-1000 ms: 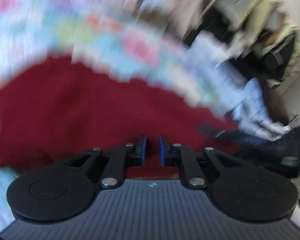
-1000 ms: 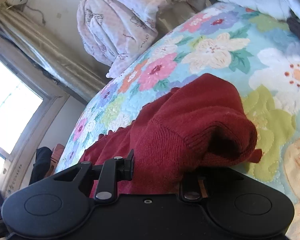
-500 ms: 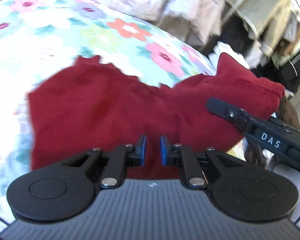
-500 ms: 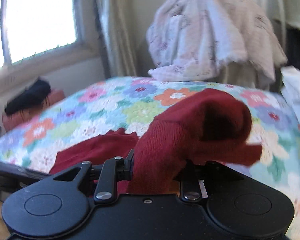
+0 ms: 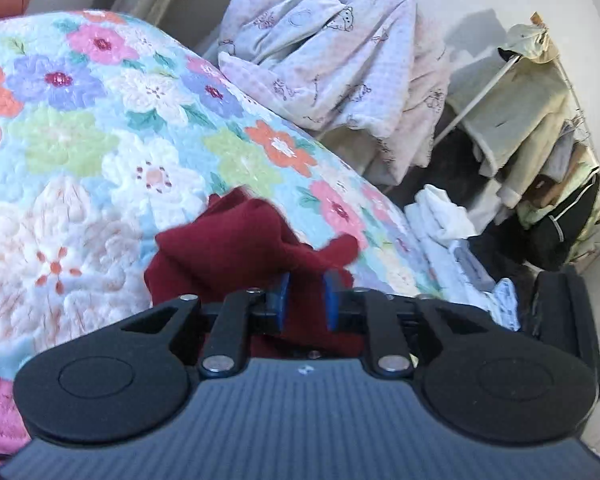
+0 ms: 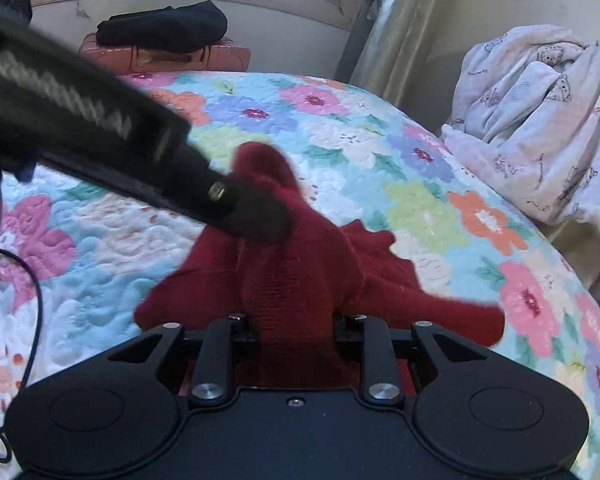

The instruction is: Fold clothes

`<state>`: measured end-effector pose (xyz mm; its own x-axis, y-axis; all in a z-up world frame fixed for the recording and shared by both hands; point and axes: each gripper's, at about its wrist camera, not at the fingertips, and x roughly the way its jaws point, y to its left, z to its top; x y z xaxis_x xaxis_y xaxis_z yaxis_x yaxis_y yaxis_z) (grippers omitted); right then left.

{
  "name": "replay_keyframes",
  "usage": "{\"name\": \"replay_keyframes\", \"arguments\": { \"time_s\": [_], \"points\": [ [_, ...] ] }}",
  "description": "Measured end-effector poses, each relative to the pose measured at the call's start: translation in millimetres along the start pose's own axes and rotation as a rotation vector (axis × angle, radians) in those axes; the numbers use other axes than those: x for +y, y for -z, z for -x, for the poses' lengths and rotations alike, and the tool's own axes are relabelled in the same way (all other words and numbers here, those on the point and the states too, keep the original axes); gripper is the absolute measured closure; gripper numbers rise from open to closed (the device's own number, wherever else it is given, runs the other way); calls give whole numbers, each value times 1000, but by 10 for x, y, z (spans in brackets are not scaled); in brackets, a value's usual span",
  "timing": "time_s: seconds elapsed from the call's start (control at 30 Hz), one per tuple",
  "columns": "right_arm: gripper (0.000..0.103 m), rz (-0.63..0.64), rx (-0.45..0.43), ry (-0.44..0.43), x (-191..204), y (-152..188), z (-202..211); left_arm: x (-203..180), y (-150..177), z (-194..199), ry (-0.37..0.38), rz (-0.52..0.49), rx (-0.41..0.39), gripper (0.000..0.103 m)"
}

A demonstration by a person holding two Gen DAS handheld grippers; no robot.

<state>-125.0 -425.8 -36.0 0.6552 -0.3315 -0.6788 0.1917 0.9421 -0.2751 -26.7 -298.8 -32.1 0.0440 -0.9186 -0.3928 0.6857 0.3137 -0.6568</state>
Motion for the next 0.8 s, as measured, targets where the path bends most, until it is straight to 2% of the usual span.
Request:
{"name": "replay_keyframes", "arguments": {
  "time_s": [0.13,0.17,0.23,0.27,0.3,0.33,0.43,0.5,0.57,0.6,0.63,0.67,0.7,0.8],
  "points": [
    [74,-41,-31,-7,-21,30,96,168,53,-37,32,81,16,64],
    [74,-65,-51,-13,-31,34,110,191,53,-41,39,94,13,57],
    [74,-91,-91,-25,-27,47,154,217,39,-87,62,116,-2,53],
    [74,-82,-116,-26,23,65,168,234,25,-67,82,127,-12,48],
    [74,-64,-143,-26,84,87,171,254,20,-66,96,141,-14,38],
    [74,-29,-157,-30,147,104,174,276,22,-82,100,157,-7,34],
    [74,80,-104,14,380,194,15,346,41,-125,73,193,36,34],
    [74,70,-89,31,451,243,-49,382,78,-151,81,182,38,34],
    [70,92,-101,29,532,252,-20,443,131,-226,49,176,46,39],
    [64,106,-105,19,568,255,1,470,169,-266,20,162,50,56],
    [58,102,-106,-1,566,261,32,497,207,-304,-8,148,54,65],
    [58,74,-104,-21,536,265,80,518,242,-330,-29,136,55,70],
    [57,36,-103,-42,485,270,141,527,261,-337,-35,130,53,74],
    [56,-108,-116,-116,264,312,410,452,240,-321,-62,70,43,77]
  ]
}}
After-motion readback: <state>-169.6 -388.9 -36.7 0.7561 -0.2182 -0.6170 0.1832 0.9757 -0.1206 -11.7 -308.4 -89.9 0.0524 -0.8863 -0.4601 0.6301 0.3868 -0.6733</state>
